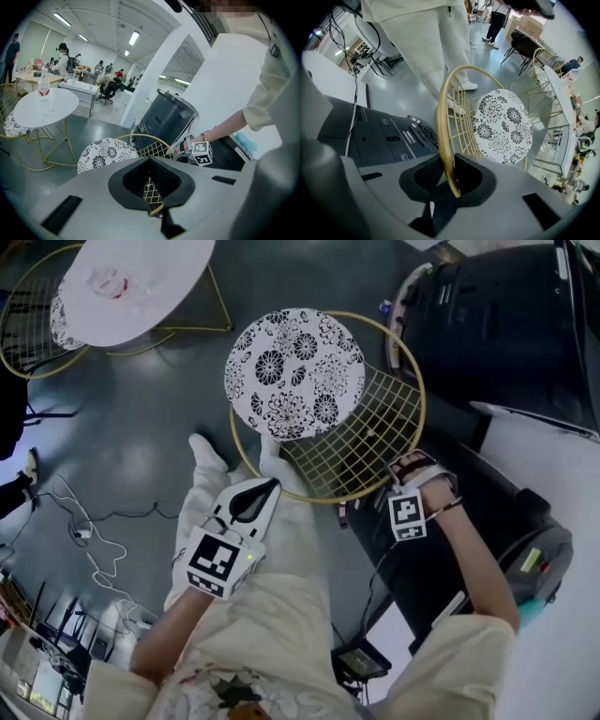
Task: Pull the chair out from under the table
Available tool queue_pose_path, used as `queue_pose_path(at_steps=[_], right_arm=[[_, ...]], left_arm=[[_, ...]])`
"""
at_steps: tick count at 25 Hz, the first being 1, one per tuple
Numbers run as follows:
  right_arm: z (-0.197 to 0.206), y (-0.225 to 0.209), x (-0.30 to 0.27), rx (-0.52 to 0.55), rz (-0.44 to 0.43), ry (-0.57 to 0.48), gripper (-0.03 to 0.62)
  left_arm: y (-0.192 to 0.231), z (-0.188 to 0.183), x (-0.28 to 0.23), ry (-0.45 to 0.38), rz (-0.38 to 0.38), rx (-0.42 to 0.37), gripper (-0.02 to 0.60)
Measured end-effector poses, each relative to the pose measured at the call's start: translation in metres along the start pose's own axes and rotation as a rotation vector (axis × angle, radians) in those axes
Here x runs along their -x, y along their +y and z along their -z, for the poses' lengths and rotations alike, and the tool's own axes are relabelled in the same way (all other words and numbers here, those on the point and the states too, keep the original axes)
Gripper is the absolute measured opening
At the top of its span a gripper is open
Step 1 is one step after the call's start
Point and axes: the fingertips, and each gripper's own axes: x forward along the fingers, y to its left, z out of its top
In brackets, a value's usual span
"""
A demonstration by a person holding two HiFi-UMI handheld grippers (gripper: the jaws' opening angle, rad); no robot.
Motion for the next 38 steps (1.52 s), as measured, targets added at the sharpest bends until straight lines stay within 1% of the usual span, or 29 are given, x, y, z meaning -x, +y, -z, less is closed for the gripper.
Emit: queue_pose_path(at_steps=[2, 4, 8, 11, 15, 17, 20, 23, 27, 30, 32, 34, 36, 38], right_arm=[[-0.001, 0.000, 0.000, -0.070, -0.023, -0.023, 0.084], [-0.002, 0.000, 0.001, -0.112, -0.050, -0.036, 0.087], [-0.002, 0.002, 0.003, -0.108, -0.106, -0.021, 0.087], [-0.004, 0.009, 0.007, -0.134, -0.140, -0.026, 0.098], [-0.004, 0.002, 0.020, -0.131, -0.117, -0.038, 0.098], [-0.011, -0.004, 0.034, -0.167, -0.090, -0.070, 0.098], [-0.031, -0.022, 0.062, -0.228, -0.033, -0.137, 0.098], [-0.056, -0.051, 0.096, -0.262, 0.060, -0.214, 0.098], [-0.096, -0.107, 0.150, -0.335, 0.222, -0.337, 0.097], [-0.120, -0.159, 0.200, -0.446, 0.382, -0.437, 0.095], [-0.139, -0.192, 0.242, -0.563, 0.461, -0.574, 0.089], [-0.160, -0.214, 0.285, -0.673, 0.494, -0.745, 0.064], [-0.180, -0.231, 0.322, -0.730, 0.514, -0.882, 0.057], [-0.195, -0.252, 0.356, -0.745, 0.543, -0.986, 0.055]], left_arm=[[0.004, -0.007, 0.002, 0.002, 0.001, 0.004, 0.002], [0.005, -0.013, 0.004, 0.002, 0.006, -0.004, 0.002], [0.005, -0.029, 0.009, -0.010, 0.002, -0.026, 0.002], [-0.001, -0.034, 0.013, -0.022, -0.010, -0.037, 0.002], [-0.005, -0.044, 0.019, -0.039, -0.032, -0.052, 0.002], [-0.008, -0.048, 0.026, -0.047, -0.034, -0.058, 0.002], [-0.012, -0.055, 0.039, -0.061, -0.043, -0.065, 0.002], [-0.014, -0.069, 0.052, -0.088, -0.061, -0.078, 0.002], [-0.011, -0.090, 0.073, -0.144, -0.090, -0.093, 0.003], [-0.012, -0.105, 0.092, -0.187, -0.106, -0.080, 0.002], [-0.012, -0.113, 0.107, -0.217, -0.124, -0.072, 0.002], [-0.015, -0.117, 0.123, -0.245, -0.138, -0.058, 0.003], [-0.016, -0.120, 0.142, -0.276, -0.150, -0.040, 0.003], [-0.011, -0.126, 0.160, -0.316, -0.171, -0.019, 0.002]])
